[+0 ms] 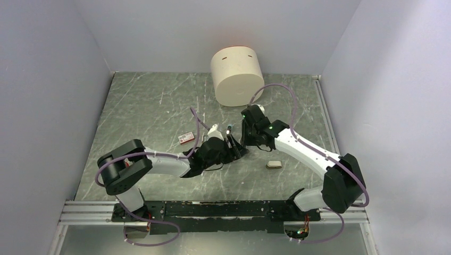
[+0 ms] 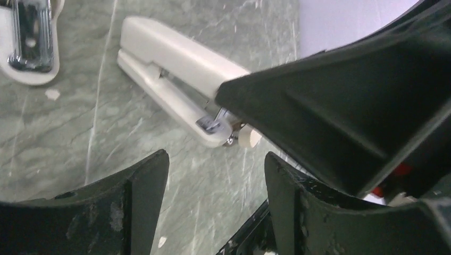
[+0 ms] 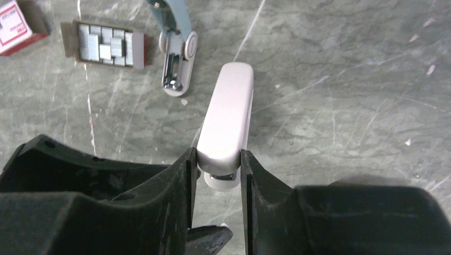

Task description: Load the staples into the stapler

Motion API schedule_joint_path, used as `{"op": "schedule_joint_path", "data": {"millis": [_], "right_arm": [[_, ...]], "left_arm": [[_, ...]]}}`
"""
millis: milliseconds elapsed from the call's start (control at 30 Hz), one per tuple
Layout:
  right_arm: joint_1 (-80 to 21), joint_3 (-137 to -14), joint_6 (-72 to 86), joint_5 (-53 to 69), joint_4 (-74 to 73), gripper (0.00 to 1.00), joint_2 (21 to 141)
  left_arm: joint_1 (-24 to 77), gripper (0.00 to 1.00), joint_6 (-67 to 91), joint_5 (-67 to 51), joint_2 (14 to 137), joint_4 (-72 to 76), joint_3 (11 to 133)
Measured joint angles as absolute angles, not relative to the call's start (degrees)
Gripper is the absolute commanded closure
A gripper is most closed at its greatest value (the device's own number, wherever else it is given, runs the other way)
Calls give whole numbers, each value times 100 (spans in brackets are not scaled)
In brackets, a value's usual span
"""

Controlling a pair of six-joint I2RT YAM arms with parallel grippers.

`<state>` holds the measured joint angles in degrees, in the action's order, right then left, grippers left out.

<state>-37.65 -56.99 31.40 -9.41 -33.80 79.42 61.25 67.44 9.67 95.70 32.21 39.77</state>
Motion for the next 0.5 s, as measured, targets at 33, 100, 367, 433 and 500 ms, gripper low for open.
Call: {"op": "schedule_joint_path", "data": {"millis": [33,100,367,433,500], "right_arm": [[-3765,-5675,3170,-932,-3382,84,7920],[-3756,-5651,3223,-941,-3382,84,7872],[-3765,-5642,3301,-858,-3387,85,7846],[-3765,-5642,3308,-847,-3387,85,7846],[-3765,-5642,3310,-851,-3393,85,7846]], "left_arm": [[6125,30,6742,1033,9579,3227,4045],[6125,31,6724,1125,9594,3227,4088],[6125,45,6733,1382,9963,3020,4320],[6125,51,6751,1393,10031,3011,4333],[6125,57,6785,1391,10086,2982,4333]]}}
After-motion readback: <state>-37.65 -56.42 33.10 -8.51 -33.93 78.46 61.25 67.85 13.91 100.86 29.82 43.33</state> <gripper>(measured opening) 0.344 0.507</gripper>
